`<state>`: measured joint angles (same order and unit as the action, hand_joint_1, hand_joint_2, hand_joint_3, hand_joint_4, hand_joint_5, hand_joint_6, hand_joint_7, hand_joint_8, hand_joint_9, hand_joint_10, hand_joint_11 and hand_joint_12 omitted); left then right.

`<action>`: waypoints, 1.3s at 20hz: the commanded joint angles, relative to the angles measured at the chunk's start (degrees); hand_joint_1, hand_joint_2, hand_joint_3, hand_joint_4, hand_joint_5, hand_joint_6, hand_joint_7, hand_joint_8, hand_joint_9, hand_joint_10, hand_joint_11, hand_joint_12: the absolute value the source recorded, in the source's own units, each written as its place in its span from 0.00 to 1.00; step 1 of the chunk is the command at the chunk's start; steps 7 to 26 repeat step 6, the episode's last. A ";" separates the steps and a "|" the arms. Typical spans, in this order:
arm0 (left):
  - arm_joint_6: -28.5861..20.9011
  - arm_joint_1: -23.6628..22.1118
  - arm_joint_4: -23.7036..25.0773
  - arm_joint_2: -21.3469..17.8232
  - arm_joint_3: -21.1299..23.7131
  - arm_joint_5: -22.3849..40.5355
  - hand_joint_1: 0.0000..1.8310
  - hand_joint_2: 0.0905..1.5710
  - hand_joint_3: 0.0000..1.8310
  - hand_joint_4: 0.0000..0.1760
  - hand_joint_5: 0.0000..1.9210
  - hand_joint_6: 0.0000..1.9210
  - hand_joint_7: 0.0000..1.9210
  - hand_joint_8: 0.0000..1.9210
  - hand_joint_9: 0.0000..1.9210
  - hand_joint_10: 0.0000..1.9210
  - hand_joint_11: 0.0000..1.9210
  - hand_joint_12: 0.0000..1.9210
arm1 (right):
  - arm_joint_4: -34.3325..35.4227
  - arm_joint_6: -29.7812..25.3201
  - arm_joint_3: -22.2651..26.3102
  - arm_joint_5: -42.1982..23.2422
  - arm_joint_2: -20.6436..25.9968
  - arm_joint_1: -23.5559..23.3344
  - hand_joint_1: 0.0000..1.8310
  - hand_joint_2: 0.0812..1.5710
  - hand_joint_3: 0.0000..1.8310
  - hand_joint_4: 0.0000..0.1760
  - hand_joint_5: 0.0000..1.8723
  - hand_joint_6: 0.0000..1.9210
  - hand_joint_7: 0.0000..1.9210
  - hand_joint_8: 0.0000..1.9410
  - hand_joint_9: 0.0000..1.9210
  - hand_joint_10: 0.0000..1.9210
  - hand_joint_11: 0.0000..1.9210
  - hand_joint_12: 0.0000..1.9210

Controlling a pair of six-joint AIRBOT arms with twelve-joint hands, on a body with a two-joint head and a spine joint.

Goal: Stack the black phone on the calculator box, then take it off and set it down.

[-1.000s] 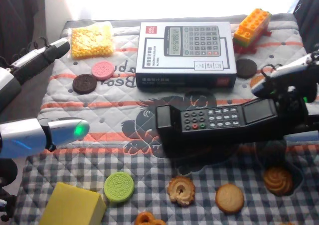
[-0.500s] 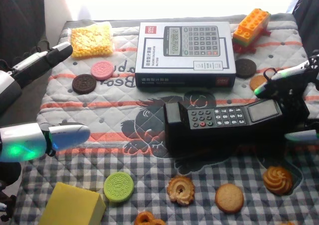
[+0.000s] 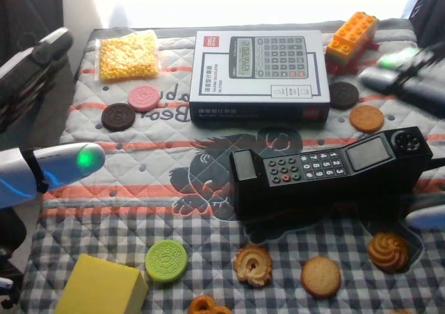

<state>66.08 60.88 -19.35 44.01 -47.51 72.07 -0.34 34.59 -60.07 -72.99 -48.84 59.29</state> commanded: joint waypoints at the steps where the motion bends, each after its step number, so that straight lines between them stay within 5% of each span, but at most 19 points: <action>1: -2.13 -0.53 0.74 -0.50 -0.48 9.80 0.43 0.61 0.01 0.62 0.00 0.00 0.00 0.00 0.00 0.00 0.00 0.00 | 2.71 1.11 1.03 -12.43 1.07 0.40 0.31 0.50 0.00 1.00 0.00 0.00 0.00 0.00 0.00 0.00 0.00 0.00; 2: -3.11 -0.54 1.25 -0.51 -0.61 10.62 0.41 0.59 0.00 0.45 0.00 0.00 0.00 0.00 0.00 0.00 0.00 0.00 | 3.23 1.70 1.66 -13.81 1.57 1.12 0.31 0.50 0.00 1.00 0.00 0.00 0.00 0.00 0.00 0.00 0.00 0.00; 3: -4.44 -0.56 2.05 -0.60 -0.74 11.80 0.40 0.59 0.00 0.44 0.00 0.00 0.00 0.00 0.00 0.00 0.00 0.00 | 4.01 1.94 2.16 -15.69 1.94 2.27 0.31 0.51 0.00 1.00 0.00 0.00 0.00 0.00 0.00 0.00 0.00 0.00; 4: -5.10 -0.62 2.46 -0.64 -0.79 12.43 0.38 0.57 0.00 0.64 0.00 0.00 0.00 0.00 0.00 0.00 0.01 0.01 | 4.44 1.94 2.35 -16.37 1.94 2.76 0.32 0.51 0.00 1.00 0.00 0.00 0.00 0.00 0.00 0.00 0.00 0.00; 5: -5.88 -0.71 2.85 -0.62 -0.88 13.19 0.34 0.59 0.00 0.69 0.00 0.00 0.01 0.00 0.01 0.00 0.02 0.01 | 4.74 1.93 2.49 -16.77 1.71 3.19 0.32 0.53 0.01 1.00 0.00 0.00 0.00 0.00 0.00 0.00 0.00 0.00; 6: -6.68 -0.72 3.19 -0.57 -0.93 14.13 0.33 0.61 0.01 0.61 0.00 0.00 0.01 0.00 0.01 0.00 0.02 0.01 | 4.77 1.89 2.55 -17.02 1.39 3.34 0.32 0.53 0.01 1.00 0.00 0.00 0.00 0.00 0.00 0.00 0.00 0.00; 26: -6.68 -0.72 3.19 -0.57 -0.93 14.13 0.33 0.61 0.01 0.61 0.00 0.00 0.01 0.00 0.01 0.00 0.02 0.01 | 4.77 1.89 2.55 -17.02 1.39 3.34 0.32 0.53 0.01 1.00 0.00 0.00 0.00 0.00 0.00 0.00 0.00 0.00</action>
